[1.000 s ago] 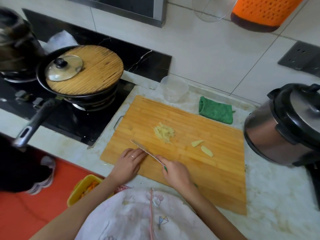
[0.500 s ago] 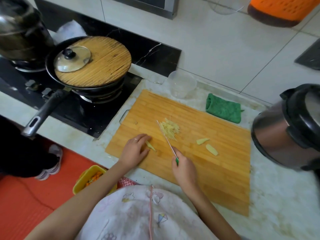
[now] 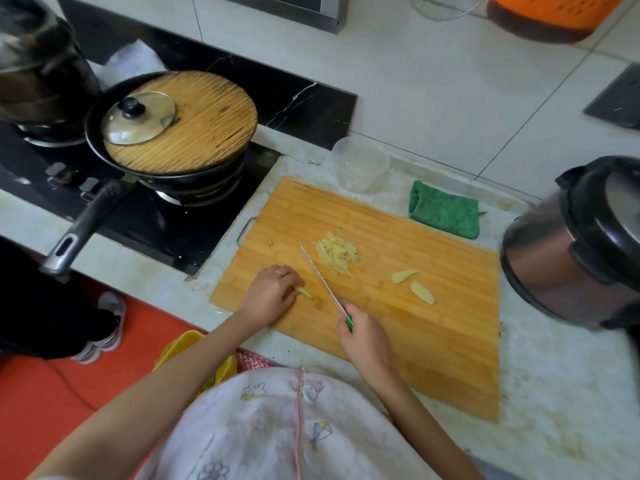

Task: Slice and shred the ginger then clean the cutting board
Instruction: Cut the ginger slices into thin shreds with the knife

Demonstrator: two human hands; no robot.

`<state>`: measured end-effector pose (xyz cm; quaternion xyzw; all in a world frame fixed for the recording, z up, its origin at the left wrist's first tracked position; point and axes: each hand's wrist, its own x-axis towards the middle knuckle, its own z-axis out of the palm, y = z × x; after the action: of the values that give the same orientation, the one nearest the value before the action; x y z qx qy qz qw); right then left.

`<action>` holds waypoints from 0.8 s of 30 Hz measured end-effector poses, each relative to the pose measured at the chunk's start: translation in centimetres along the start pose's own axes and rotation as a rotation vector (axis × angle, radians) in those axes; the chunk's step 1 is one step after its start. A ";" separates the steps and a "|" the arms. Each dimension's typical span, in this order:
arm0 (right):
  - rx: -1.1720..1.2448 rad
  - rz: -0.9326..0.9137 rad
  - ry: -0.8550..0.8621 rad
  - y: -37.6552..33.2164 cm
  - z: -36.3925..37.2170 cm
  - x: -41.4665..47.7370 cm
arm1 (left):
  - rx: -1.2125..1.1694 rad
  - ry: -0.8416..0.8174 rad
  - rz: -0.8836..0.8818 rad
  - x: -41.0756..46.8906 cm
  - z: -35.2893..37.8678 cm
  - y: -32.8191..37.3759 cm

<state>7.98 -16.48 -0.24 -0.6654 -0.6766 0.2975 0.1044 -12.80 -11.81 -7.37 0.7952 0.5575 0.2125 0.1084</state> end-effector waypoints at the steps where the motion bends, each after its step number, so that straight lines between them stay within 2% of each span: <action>1: 0.004 -0.006 -0.003 -0.1 0.0 0.0 | 0.018 0.014 -0.001 -0.2 0.1 0.0; 5: -0.054 -0.051 -0.044 -0.8 -0.2 -0.1 | -0.004 0.118 0.016 -1.5 0.6 -0.5; 11: -0.235 -0.157 -0.114 -1.9 -0.2 -0.2 | 0.065 0.147 0.188 -2.6 1.2 -1.1; 24: -0.233 -0.177 -0.136 -2.6 -0.8 -0.7 | 0.102 0.150 0.171 -2.7 1.2 -0.5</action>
<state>6.27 -16.74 1.98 -0.5892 -0.7680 0.2509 0.0063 -13.47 -14.05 -9.21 0.8263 0.5043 0.2509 0.0072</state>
